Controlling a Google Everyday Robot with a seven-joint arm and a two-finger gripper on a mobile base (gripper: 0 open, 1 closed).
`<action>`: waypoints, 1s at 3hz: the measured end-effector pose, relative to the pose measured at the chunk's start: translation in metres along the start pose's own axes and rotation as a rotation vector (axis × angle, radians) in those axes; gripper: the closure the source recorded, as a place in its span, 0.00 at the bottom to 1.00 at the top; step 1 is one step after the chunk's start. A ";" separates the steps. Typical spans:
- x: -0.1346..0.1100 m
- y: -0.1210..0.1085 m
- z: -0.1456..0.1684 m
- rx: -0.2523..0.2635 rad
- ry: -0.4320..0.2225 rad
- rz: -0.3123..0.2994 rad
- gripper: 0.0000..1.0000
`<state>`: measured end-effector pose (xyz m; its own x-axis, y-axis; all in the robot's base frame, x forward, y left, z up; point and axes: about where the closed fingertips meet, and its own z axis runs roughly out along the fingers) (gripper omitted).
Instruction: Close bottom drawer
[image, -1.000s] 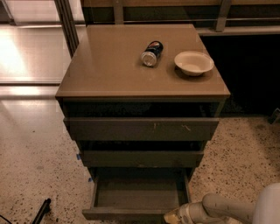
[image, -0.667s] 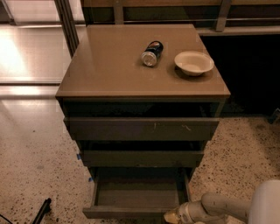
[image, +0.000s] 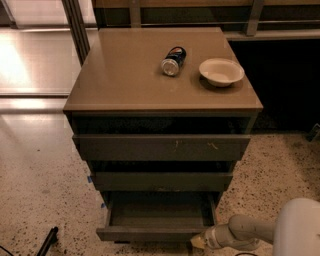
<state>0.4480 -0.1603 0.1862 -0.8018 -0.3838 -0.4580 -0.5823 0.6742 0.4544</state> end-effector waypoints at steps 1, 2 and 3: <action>-0.023 -0.008 -0.018 0.073 -0.024 -0.011 1.00; -0.048 -0.015 -0.039 0.155 -0.033 -0.029 1.00; -0.075 -0.021 -0.060 0.195 -0.035 -0.053 1.00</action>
Offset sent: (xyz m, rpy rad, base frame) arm 0.0722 -0.0323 0.0796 -0.1930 -0.1658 -0.1024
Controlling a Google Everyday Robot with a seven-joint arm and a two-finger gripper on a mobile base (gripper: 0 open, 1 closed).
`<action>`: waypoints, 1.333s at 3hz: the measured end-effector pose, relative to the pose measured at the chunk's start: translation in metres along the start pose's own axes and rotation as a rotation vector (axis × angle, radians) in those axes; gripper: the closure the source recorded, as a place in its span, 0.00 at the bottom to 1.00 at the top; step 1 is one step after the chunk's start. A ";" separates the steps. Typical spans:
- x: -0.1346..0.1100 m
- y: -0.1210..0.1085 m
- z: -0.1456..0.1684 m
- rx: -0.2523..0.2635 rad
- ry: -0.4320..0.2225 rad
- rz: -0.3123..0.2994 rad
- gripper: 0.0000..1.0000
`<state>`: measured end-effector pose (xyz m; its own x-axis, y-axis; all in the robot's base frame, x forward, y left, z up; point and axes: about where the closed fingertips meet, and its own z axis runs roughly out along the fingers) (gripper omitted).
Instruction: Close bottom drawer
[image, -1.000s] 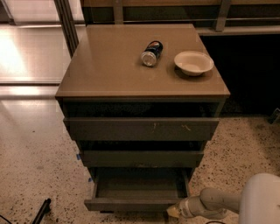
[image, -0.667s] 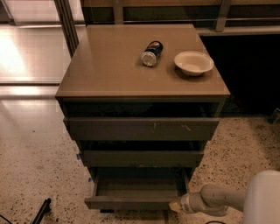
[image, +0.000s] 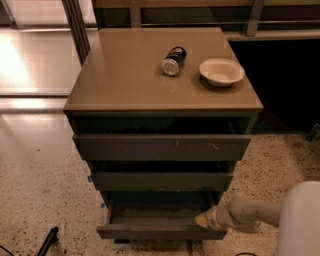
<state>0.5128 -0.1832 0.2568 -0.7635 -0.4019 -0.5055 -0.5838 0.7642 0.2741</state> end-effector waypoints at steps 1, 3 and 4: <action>-0.002 -0.001 -0.001 0.002 -0.002 -0.003 1.00; 0.031 0.024 -0.008 -0.050 0.018 0.025 1.00; 0.055 0.017 0.003 -0.098 0.039 0.090 1.00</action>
Offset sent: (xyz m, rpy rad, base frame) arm -0.0365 0.0058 0.0074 -0.0031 0.0335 0.0437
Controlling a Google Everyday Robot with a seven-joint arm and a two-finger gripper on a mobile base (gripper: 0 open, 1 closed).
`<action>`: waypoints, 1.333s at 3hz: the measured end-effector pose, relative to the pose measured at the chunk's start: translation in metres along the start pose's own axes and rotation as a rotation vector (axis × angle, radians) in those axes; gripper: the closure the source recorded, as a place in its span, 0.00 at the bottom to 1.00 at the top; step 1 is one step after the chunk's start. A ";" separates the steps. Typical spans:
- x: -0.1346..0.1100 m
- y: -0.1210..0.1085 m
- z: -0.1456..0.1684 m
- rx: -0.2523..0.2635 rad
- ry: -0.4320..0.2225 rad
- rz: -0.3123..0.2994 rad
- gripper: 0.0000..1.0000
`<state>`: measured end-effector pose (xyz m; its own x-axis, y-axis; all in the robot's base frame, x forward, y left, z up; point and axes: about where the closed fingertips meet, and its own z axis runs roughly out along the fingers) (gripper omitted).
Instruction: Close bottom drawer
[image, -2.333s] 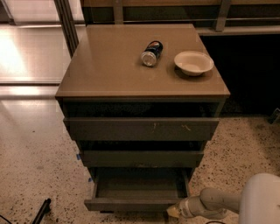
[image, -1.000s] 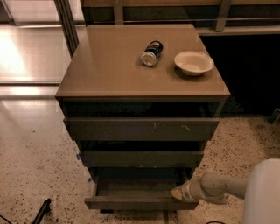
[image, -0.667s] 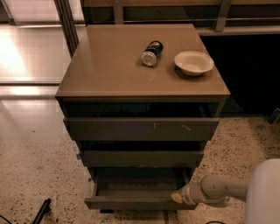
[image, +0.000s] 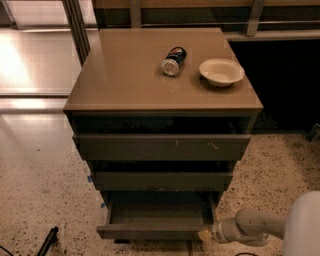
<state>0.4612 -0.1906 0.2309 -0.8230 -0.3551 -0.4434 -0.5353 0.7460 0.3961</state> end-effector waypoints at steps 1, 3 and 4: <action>0.002 -0.020 0.014 -0.053 -0.008 0.040 1.00; -0.009 -0.033 0.021 -0.070 -0.002 0.065 1.00; -0.017 -0.037 0.023 -0.070 -0.001 0.068 1.00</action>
Offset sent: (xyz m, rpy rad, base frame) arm 0.1032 -0.0101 -0.0661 0.0969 0.1088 -0.0326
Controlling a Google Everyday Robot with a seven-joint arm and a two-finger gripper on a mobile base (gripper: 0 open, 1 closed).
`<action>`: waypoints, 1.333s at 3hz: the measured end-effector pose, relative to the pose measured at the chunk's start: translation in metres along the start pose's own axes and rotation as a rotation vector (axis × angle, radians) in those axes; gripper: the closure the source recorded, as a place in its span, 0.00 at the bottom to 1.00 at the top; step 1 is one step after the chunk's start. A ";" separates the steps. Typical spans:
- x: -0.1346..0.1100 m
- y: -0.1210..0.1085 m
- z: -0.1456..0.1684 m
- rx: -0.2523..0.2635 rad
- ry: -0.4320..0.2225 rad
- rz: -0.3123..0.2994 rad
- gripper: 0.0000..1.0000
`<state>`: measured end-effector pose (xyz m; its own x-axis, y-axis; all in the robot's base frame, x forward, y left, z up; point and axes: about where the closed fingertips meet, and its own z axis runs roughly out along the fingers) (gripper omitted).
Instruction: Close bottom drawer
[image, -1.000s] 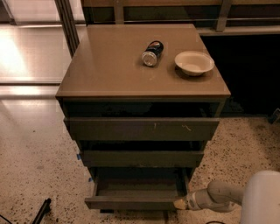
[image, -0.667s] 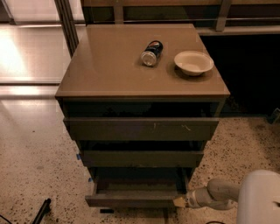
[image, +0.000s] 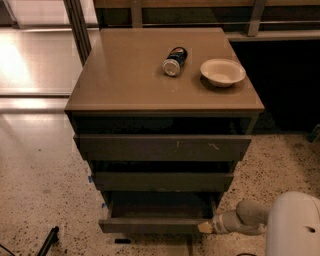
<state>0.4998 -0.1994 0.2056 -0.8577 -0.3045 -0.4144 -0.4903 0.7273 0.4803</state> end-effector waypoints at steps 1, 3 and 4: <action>-0.014 -0.008 0.004 0.009 -0.005 0.004 1.00; -0.049 -0.025 0.013 0.044 -0.031 0.009 1.00; -0.043 -0.024 0.013 0.029 -0.009 0.011 1.00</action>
Offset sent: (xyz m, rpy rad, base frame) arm 0.2292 0.0086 0.0005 -0.0898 -0.1417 -0.1736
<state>0.5503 -0.1958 0.2018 -0.8613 -0.2911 -0.4164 -0.4763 0.7481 0.4621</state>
